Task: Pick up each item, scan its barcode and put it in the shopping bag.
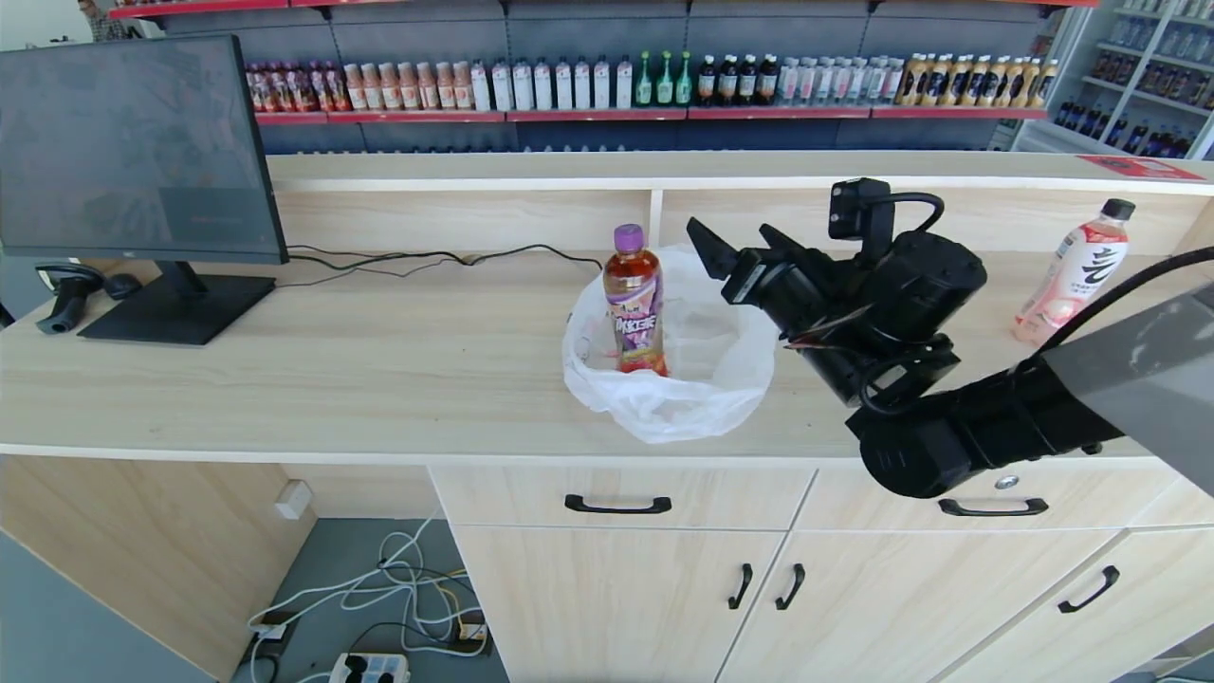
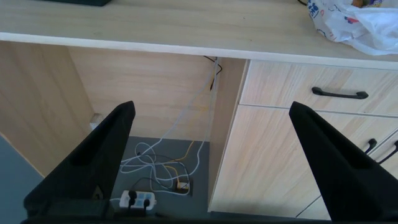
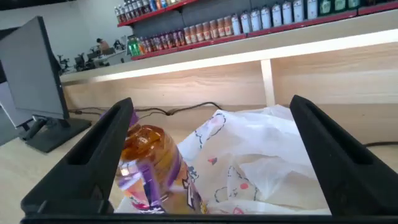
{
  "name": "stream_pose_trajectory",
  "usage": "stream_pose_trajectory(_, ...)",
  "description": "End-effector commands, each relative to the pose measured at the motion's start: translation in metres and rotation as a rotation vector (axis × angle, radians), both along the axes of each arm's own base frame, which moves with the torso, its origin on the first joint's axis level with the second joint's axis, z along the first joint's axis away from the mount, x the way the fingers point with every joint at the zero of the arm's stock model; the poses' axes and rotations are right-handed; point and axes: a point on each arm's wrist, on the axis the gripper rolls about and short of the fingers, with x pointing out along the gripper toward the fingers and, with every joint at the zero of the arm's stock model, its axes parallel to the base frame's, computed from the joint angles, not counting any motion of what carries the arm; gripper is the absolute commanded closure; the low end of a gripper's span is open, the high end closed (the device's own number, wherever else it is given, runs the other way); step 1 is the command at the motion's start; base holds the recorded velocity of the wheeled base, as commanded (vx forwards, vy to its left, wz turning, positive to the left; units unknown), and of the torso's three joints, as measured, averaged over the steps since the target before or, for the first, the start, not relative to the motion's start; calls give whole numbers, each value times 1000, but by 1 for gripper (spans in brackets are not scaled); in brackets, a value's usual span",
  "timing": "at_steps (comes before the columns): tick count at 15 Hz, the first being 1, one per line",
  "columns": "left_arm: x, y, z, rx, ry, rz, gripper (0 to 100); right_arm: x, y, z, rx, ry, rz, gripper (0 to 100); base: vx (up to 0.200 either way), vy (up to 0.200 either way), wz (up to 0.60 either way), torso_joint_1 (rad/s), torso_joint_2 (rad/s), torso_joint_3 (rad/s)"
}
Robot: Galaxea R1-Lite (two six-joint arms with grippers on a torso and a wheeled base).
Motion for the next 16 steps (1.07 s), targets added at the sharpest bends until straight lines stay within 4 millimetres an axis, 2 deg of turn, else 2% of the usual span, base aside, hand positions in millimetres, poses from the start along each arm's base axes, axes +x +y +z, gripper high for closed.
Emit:
stream_pose_trajectory(1, 0, 0, 0, -1, -1, 1, 0, -43, 3, 34, 40, -33, 6, 0, 0, 0, 0, 0, 0, 0)
stream_pose_trajectory(3, 0, 0, 0, 3, -1, 1, 0, -53, 2, 40, 31, -41, -14, 0, 0, 0, 0, 0, 0, 0)
stream_pose_trajectory(4, 0, 0, 0, 5, -1, -1, 0, -62, -4, 52, 30, -66, -23, 0, 0, 0, 0, 0, 0, 0)
stream_pose_trajectory(7, 0, 0, 0, 3, -1, 1, 0, -109, -37, 65, -15, -28, -70, 0, 0, 0, 0, 0, 0, 0)
stream_pose_trajectory(8, 0, 0, 0, 0, 1, 1, 0, -139, -54, 69, -69, -12, -83, 0, 0, 0, 0, 0, 0, 0)
stream_pose_trajectory(9, 0, 0, 0, -1, -1, 1, 0, -150, -60, 69, -90, -4, -88, 0, 0, 0, 0, 0, 0, 0)
stream_pose_trajectory(10, 0, 0, 0, -1, 1, 1, 0, -176, -75, 66, -139, 14, -99, 0, 0, 0, 0, 0, 0, 0)
stream_pose_trajectory(11, 0, 0, 0, -1, -1, 1, 0, -188, -82, 62, -151, 33, -103, 0, 0, 0, 0, 0, 0, 0)
stream_pose_trajectory(13, 0, 0, 0, 0, -1, 1, 0, -198, -97, 60, -150, 31, -146, 0, 0, -200, 0, 2, 0, 7)
stream_pose_trajectory(16, 0, 0, 0, 0, -1, 1, 0, -198, -114, 69, -139, 13, -222, 0, 0, -200, 0, -4, 1, 4)
